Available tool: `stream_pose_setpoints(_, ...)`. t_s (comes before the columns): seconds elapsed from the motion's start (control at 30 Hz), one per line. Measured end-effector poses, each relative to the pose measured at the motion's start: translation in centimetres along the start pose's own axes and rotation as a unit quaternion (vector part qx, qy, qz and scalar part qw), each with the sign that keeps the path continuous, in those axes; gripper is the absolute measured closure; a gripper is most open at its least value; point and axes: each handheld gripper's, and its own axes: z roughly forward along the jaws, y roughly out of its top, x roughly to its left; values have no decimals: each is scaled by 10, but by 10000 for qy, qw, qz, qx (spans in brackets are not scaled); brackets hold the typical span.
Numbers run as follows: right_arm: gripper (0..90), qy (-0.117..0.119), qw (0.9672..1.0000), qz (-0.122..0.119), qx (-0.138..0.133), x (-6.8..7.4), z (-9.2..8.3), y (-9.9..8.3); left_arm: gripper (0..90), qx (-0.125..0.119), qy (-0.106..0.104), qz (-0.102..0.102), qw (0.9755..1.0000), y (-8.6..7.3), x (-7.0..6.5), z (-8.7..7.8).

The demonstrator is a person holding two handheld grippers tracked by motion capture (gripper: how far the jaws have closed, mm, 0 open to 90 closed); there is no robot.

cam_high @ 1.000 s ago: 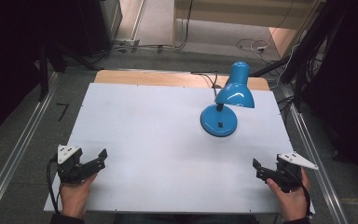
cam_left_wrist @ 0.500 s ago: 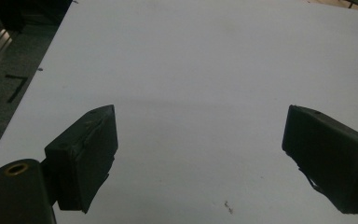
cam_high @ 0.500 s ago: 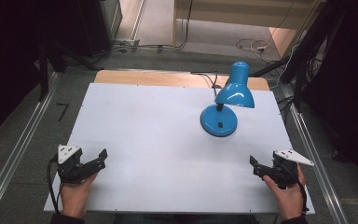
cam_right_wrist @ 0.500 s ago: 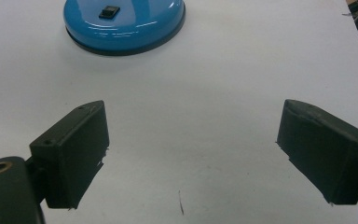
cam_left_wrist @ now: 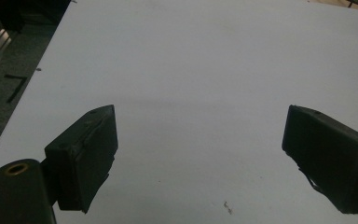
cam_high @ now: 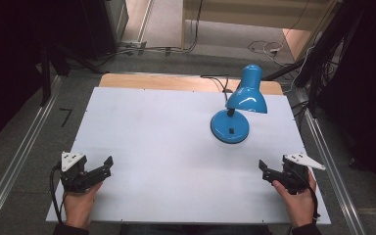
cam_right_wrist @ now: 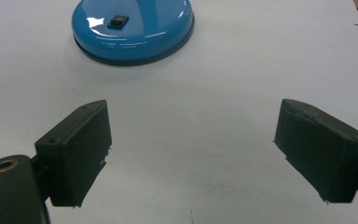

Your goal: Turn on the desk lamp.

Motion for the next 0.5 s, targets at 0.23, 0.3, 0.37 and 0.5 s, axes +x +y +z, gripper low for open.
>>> stream_pose_setpoints(0.23,125,11,10000,-28,38,5,7,4,107,-8,-17,12,10000,0,0,-1)
stream_pose_setpoints(0.3,146,47,10000,-16,2,6,9,6,108,-5,-19,-2,10000,0,1,-1)
stream_pose_setpoints(0.37,170,32,10000,-33,0,8,11,7,107,9,-12,5,10000,0,1,-1)
stream_pose_setpoints(0.5,244,70,10000,-52,-9,12,16,10,107,8,-14,7,10000,0,0,0)
